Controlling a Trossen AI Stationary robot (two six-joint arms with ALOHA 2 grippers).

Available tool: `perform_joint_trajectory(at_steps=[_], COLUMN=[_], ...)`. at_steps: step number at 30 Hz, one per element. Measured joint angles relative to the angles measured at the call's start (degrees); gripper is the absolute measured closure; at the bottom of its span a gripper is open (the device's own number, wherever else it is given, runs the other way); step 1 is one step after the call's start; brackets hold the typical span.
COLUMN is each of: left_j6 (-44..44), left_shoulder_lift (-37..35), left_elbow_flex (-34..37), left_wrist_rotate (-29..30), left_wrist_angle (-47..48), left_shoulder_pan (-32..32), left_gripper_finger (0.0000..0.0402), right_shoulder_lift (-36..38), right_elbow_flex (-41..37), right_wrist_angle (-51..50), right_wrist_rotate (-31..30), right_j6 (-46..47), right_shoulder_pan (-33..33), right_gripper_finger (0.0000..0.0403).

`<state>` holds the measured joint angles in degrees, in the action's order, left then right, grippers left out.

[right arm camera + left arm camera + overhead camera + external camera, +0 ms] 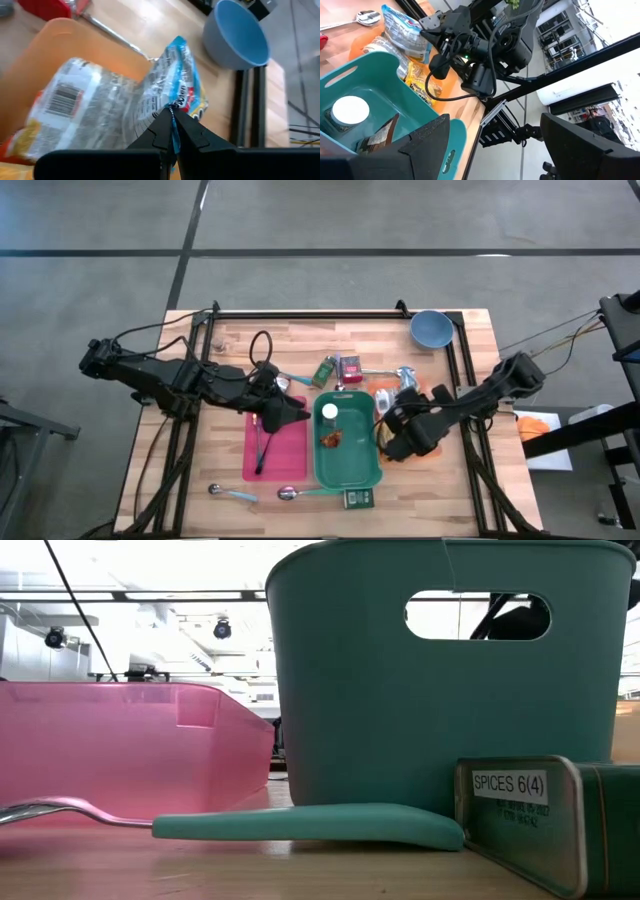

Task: Pick & Place Food Item
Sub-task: Put the blue noodle pack into the orange bin

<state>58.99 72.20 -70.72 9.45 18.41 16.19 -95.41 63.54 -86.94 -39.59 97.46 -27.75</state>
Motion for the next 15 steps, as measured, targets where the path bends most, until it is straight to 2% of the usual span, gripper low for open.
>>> perform_joint_trajectory(at_steps=[5,15], left_j6=[0.0,0.0], left_shoulder_lift=[0.0,0.0], left_elbow_flex=[0.0,0.0], left_wrist_rotate=[-0.1,-0.1], left_wrist_angle=[0.0,1.0], left_shoulder_pan=[0.0,0.1], left_gripper_finger=[0.0091,0.0091], right_shoulder_lift=[0.0,0.0], right_elbow_flex=[-1.0,-2.3], right_wrist_angle=[4.9,7.5], right_wrist_rotate=[0.4,1.1], right_j6=[-0.4,-0.6], right_shoulder_pan=[0.0,0.0], right_gripper_finger=[0.0395,0.0395])
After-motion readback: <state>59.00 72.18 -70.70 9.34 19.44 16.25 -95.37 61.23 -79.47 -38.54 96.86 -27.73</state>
